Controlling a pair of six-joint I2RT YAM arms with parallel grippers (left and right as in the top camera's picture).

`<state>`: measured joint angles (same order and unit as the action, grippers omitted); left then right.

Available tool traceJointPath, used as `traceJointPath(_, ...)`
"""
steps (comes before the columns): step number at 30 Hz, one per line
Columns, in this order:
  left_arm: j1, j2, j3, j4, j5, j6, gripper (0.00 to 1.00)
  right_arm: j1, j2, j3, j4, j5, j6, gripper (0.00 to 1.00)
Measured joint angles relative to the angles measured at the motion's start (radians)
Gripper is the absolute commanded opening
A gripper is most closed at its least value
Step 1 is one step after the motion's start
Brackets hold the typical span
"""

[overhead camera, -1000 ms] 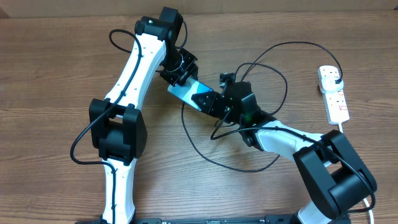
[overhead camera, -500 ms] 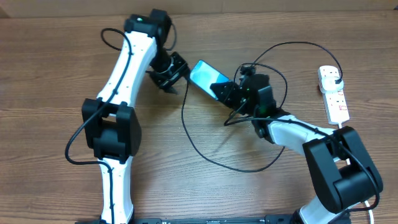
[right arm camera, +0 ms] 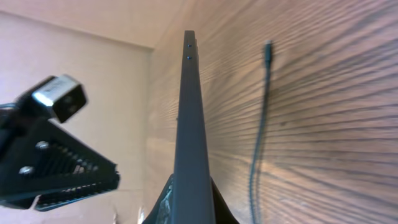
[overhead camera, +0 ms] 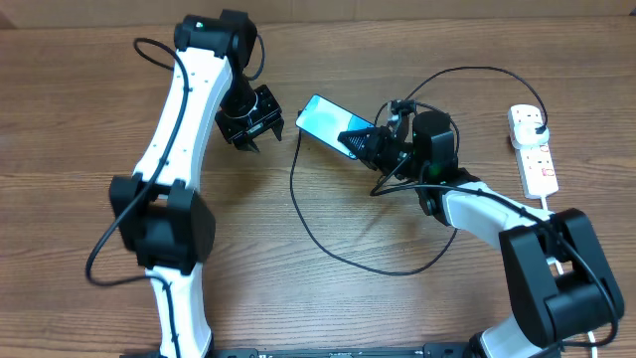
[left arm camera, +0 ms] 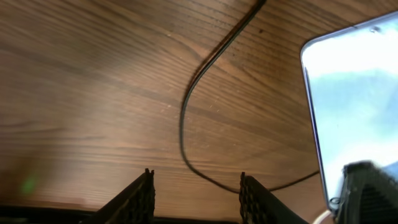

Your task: Plug charger to phone and switch on socket

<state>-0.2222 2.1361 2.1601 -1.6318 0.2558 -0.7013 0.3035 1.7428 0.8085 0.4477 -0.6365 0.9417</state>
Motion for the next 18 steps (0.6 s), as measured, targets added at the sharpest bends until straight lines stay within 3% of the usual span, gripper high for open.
traceJointPath(7, -0.085, -0.264, -0.154, 0.06, -0.158, 0.002, 0.52, -0.011, -0.06, 0.0, -0.003, -0.062, 0.021, 0.04)
traceJointPath(15, -0.09, -0.563, -0.735, 0.47, -0.159, -0.01, 0.55, -0.014, -0.063, 0.001, -0.054, -0.113, 0.064, 0.04)
traceJointPath(16, -0.084, -0.585, -0.815, 0.536, -0.14, -0.011, 0.59, -0.014, -0.063, 0.001, -0.064, -0.12, 0.068, 0.04)
traceJointPath(17, -0.076, -0.6, -0.888, 0.594, -0.122, -0.015, 0.91, -0.014, -0.063, 0.001, -0.069, -0.124, 0.069, 0.04)
traceJointPath(18, -0.07, -0.608, -0.936, 0.634, -0.106, -0.015, 0.99, -0.014, -0.063, 0.001, -0.074, -0.129, 0.07, 0.04)
